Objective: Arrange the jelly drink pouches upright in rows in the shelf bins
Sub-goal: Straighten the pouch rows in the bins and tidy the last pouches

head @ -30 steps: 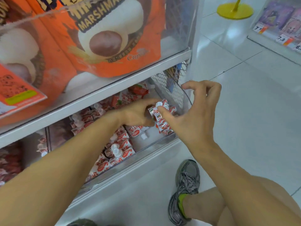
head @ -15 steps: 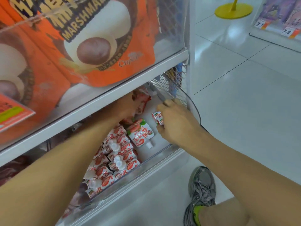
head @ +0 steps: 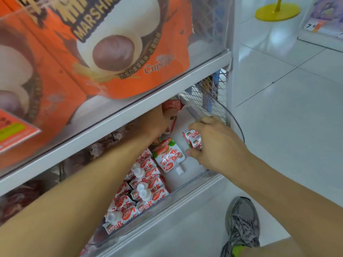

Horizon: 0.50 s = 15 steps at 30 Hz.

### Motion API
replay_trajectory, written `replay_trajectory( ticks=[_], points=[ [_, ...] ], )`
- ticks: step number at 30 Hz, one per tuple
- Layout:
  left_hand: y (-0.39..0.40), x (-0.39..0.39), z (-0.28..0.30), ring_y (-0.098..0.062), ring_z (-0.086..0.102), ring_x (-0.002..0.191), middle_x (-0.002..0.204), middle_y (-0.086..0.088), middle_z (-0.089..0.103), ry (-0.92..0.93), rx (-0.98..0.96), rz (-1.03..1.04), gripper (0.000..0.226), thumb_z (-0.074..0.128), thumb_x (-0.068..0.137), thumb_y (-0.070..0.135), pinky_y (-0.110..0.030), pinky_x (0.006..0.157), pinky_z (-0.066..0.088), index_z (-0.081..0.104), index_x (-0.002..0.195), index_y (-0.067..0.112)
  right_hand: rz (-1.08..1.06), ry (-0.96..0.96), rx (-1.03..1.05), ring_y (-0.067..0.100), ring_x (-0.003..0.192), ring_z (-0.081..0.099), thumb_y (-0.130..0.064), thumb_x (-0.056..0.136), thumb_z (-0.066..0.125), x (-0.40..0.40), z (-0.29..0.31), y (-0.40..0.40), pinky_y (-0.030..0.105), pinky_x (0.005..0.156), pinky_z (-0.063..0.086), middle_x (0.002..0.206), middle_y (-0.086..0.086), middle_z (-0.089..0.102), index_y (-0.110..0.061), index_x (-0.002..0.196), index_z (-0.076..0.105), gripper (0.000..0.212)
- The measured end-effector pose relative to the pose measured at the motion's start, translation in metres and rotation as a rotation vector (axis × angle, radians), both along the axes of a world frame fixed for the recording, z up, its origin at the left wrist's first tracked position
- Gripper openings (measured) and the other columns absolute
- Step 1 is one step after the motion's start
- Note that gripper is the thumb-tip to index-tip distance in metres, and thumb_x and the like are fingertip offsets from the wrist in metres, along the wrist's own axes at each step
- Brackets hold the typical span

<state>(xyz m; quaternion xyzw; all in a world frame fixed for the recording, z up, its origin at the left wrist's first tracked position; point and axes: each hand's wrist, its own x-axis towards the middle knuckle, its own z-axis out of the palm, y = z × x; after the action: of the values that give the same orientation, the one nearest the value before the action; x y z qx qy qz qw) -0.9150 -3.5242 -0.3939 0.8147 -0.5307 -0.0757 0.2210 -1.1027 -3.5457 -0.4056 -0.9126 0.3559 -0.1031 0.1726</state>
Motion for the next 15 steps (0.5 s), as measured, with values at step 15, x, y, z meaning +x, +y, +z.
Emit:
replay_trajectory(
  ticks=[15],
  points=[
    [-0.006,-0.011,0.007,-0.021,0.054,0.117,0.133,-0.002,0.055,0.005,0.471,-0.435,0.071,0.078,0.078,0.018,-0.023,0.089,0.041,0.04,0.138,0.022,-0.12,-0.577,-0.167,0.022,0.095,0.061,-0.012,0.074,0.079,-0.034,0.029,0.021,0.02,0.082,0.045,0.103,0.002,0.062,-0.017,0.099,0.072,0.026]
  ],
)
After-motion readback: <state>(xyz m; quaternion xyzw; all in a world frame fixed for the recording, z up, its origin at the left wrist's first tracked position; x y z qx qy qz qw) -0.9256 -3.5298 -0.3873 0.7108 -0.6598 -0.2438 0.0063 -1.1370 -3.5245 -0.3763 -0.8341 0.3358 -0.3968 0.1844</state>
